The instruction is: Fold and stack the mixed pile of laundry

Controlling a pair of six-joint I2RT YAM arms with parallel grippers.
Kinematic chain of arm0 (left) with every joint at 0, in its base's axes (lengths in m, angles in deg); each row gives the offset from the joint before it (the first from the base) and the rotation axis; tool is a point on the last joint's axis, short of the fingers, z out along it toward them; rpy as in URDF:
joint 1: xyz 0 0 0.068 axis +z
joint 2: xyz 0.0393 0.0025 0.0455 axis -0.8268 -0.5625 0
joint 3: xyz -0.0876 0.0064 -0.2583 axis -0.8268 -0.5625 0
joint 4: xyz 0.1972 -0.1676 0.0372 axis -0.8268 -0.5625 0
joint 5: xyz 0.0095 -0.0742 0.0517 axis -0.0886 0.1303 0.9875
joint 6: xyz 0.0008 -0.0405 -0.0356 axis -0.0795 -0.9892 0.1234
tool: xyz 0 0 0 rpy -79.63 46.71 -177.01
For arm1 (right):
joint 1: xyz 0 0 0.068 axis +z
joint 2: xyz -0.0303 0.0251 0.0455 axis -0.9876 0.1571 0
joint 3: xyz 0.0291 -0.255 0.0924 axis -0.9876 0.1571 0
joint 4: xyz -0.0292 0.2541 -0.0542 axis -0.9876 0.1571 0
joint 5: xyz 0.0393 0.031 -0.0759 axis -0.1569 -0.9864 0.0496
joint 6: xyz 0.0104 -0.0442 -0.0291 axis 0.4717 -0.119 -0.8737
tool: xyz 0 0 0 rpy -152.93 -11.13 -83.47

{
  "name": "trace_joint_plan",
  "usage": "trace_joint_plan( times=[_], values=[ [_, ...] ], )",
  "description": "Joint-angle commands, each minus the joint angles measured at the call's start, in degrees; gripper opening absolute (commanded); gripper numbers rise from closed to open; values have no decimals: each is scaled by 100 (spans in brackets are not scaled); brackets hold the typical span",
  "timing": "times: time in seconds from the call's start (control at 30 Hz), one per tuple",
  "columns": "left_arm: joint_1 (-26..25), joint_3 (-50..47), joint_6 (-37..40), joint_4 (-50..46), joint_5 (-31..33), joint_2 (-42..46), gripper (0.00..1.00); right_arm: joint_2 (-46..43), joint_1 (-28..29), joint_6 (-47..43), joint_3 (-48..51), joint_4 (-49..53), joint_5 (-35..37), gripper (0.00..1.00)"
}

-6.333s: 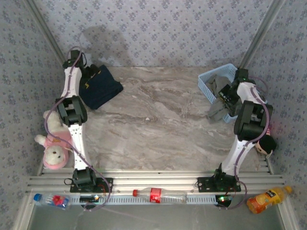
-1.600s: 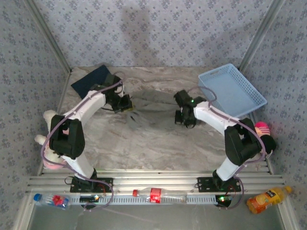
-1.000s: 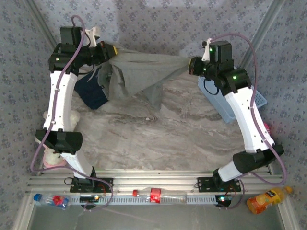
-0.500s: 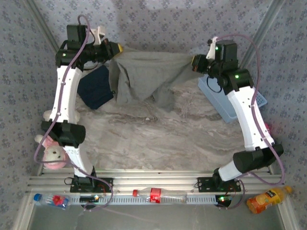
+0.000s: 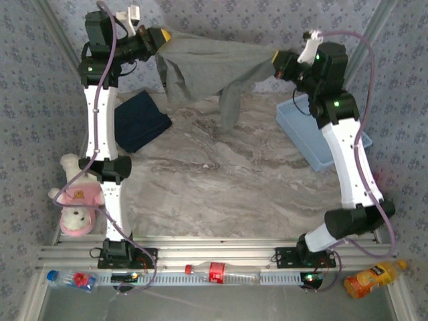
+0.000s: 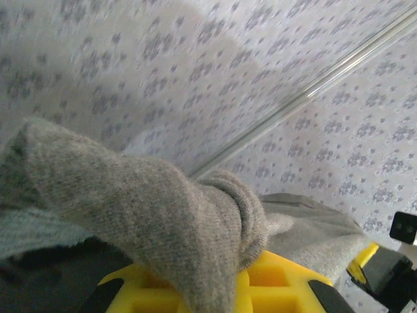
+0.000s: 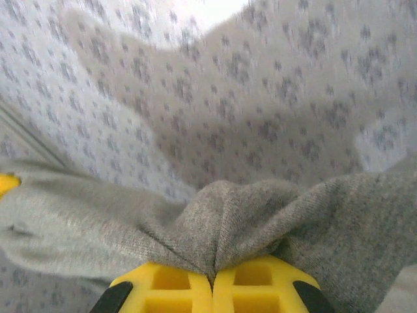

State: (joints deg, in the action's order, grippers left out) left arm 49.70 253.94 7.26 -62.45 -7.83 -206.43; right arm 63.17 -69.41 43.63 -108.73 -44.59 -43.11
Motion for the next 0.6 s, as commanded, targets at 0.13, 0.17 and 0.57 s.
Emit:
trace_joint_plan(
  times=[0.13,0.17,0.57],
  values=[
    [-294,-2511,1225,-2114,1162,1175,9,-2291,609,636,3312,362,623,0],
    [-372,-3216,1254,-1932,1285,1465,9,-2528,677,871,3822,394,592,0],
    [-571,-10976,931,871,1994,4594,32,-4221,2192,2746,7008,1618,1195,31]
  ],
)
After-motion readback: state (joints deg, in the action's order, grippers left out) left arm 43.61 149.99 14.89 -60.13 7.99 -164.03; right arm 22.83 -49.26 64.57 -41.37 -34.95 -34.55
